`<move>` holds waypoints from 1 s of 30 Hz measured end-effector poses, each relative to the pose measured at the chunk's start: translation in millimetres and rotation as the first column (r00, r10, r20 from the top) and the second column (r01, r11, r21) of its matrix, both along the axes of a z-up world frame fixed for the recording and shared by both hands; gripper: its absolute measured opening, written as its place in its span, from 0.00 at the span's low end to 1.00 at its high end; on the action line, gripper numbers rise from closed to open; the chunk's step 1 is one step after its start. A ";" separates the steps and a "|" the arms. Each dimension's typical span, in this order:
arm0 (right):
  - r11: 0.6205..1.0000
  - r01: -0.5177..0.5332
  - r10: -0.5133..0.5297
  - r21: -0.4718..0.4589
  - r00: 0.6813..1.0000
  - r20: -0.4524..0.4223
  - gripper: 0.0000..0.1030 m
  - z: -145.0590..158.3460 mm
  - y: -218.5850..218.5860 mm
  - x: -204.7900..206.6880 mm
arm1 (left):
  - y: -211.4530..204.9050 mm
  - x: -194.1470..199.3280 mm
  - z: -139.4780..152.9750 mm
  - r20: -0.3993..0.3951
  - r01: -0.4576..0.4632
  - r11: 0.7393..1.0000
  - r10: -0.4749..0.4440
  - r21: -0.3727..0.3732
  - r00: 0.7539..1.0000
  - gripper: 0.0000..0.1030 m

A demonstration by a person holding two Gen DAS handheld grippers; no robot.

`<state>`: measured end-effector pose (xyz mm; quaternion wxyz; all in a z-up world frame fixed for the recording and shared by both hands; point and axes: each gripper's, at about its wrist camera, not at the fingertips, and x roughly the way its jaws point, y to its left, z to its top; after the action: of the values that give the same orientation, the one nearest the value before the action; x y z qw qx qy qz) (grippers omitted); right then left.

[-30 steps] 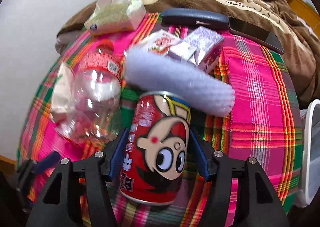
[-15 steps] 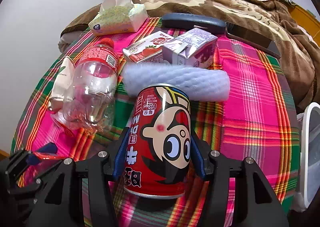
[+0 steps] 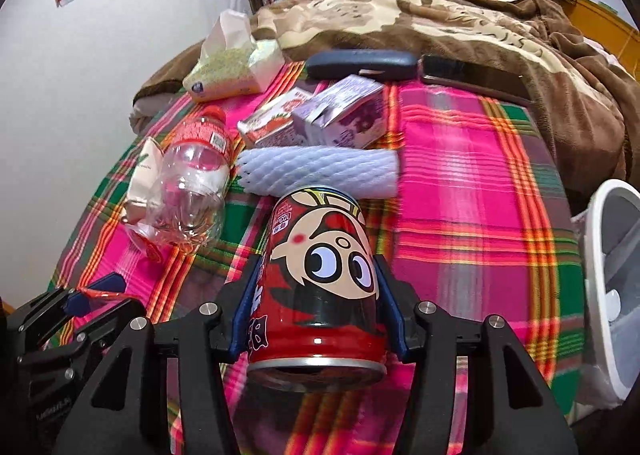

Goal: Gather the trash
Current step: 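Carry the red cartoon can toward the wastebasket with the right gripper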

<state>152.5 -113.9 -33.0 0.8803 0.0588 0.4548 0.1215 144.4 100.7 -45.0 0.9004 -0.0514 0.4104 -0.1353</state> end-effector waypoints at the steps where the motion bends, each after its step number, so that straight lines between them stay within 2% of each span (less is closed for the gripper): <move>1: 1.000 0.003 -0.003 0.004 1.000 0.004 0.53 1.3 -3.3 -1.4 | -3.0 -0.6 2.6 0.007 0.004 1.000 -0.004 -0.002 1.000 0.41; 16: 0.997 0.058 -0.065 0.056 0.989 0.132 0.52 31.9 -60.4 -41.2 | -68.4 -9.5 32.7 0.075 0.100 0.995 -0.099 -0.015 0.992 0.41; 30: 0.976 0.204 -0.214 0.071 0.961 0.177 0.52 43.3 -140.4 -66.4 | -163.2 -8.5 55.6 0.121 0.252 0.968 -0.249 -0.006 0.961 0.41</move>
<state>86.1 -254.2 10.3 0.9246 0.1177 0.3595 0.0445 135.8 -62.5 10.7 0.8984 -0.0004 0.3574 -0.2553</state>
